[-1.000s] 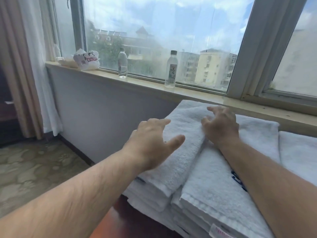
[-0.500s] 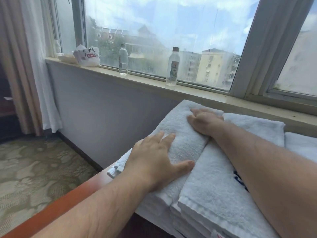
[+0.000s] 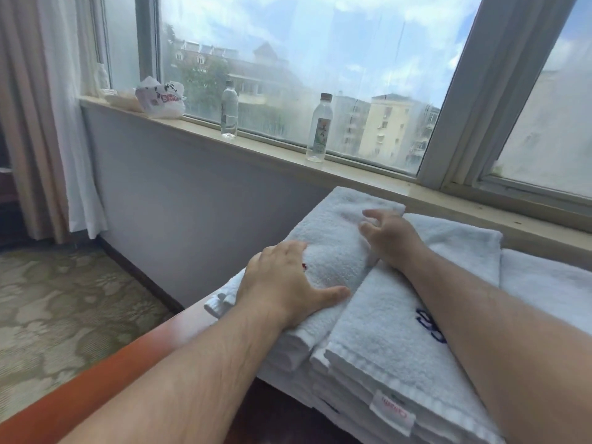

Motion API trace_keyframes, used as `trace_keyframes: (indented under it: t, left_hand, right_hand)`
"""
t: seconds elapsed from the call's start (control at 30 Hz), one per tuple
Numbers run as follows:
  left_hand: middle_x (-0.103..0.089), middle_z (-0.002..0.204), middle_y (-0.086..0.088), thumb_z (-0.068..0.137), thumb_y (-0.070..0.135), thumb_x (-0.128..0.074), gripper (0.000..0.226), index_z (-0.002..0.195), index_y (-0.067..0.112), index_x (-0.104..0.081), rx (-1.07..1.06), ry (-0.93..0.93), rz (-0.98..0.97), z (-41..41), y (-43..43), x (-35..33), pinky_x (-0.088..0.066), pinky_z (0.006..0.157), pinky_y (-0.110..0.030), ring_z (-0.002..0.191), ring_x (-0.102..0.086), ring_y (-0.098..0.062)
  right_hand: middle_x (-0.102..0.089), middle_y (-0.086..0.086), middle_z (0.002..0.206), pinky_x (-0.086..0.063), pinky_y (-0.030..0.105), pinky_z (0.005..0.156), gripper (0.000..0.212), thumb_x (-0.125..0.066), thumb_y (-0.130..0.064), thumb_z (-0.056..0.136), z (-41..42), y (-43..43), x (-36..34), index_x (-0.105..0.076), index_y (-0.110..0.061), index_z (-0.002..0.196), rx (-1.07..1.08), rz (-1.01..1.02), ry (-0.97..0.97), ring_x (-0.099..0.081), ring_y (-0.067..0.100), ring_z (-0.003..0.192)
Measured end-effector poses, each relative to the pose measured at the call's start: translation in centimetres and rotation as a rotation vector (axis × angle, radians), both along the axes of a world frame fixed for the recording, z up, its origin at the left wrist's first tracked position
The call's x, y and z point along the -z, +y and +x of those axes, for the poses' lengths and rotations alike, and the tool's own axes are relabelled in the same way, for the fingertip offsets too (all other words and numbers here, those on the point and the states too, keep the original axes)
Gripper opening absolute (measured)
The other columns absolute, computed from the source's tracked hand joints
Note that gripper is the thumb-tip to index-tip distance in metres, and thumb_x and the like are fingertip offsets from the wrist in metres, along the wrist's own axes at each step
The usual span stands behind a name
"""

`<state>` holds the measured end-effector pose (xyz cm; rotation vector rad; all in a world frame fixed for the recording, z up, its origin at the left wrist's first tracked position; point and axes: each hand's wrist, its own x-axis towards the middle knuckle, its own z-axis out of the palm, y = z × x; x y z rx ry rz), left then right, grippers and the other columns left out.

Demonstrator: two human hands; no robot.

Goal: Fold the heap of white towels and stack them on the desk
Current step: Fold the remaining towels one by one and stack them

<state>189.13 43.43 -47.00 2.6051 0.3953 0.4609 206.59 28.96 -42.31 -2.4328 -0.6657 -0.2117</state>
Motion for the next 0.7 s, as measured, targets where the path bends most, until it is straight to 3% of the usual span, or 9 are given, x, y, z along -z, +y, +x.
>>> trace_keyframes:
  t: [0.13,0.23,0.37,0.53,0.63,0.7]
  left_hand:
    - [-0.018,0.166,0.0,0.087,0.078,-0.038,0.093,0.159,0.023,-0.017,0.011,0.061,0.083,-1.9,-1.3,-0.7,-0.009,0.125,-0.039,0.153,-0.012,-0.019]
    - [-0.011,0.168,-0.002,0.099,0.063,-0.035,0.073,0.159,0.024,-0.021,0.098,0.042,-0.031,-5.0,-4.2,-1.0,-0.004,0.125,-0.038,0.155,-0.004,-0.018]
    - [-0.042,0.153,0.007,0.099,0.051,-0.047,0.052,0.146,0.029,-0.047,0.249,-0.154,-0.153,-9.6,-10.9,-1.9,-0.021,0.118,-0.03,0.144,-0.029,-0.011]
    - [-0.057,0.11,0.022,0.094,0.038,-0.057,0.023,0.116,0.035,-0.064,0.442,-0.336,-0.234,-13.7,-21.3,-1.4,-0.036,0.096,-0.021,0.107,-0.048,0.0]
    - [-0.058,0.098,0.022,0.092,0.032,-0.061,0.015,0.106,0.037,-0.064,0.588,-0.308,-0.276,-15.0,-27.9,0.5,-0.039,0.087,-0.017,0.095,-0.051,0.005]
    - [-0.057,0.097,0.02,0.092,0.031,-0.06,0.014,0.104,0.038,-0.064,0.672,-0.26,-0.281,-15.4,-31.7,1.9,-0.039,0.083,-0.014,0.091,-0.053,0.003]
  right_hand:
    - [-0.071,-0.001,0.116,-0.041,0.021,0.081,0.028,-0.056,-0.026,0.095,-7.4,-5.0,0.4,-0.074,-0.019,0.115,-0.012,-0.092,-0.035,-0.062,0.015,0.107]
    - [-0.071,0.0,0.108,-0.046,0.029,0.085,0.023,-0.056,-0.022,0.094,-13.5,-10.1,1.6,-0.074,-0.011,0.103,-0.066,-0.127,-0.207,-0.06,0.018,0.103]
    - [-0.065,-0.007,0.128,-0.036,0.022,0.099,0.027,-0.057,-0.027,0.095,-20.6,-18.8,2.5,-0.071,-0.02,0.117,-0.049,-0.229,-0.296,-0.054,0.013,0.123]
    - [-0.069,-0.01,0.115,-0.032,0.005,0.099,0.03,-0.058,-0.03,0.084,-28.3,-30.5,4.7,-0.077,-0.02,0.104,0.119,-0.078,-0.292,-0.058,0.004,0.112]
    - [-0.073,-0.003,0.107,-0.042,0.019,0.095,0.023,-0.062,-0.023,0.082,-31.3,-38.0,7.1,-0.079,-0.016,0.096,0.321,-0.008,-0.221,-0.064,0.014,0.106]
    - [-0.073,-0.003,0.099,-0.042,0.02,0.09,0.012,-0.071,-0.01,0.083,-32.7,-42.2,8.6,-0.079,-0.015,0.091,0.439,0.01,-0.208,-0.066,0.017,0.101]
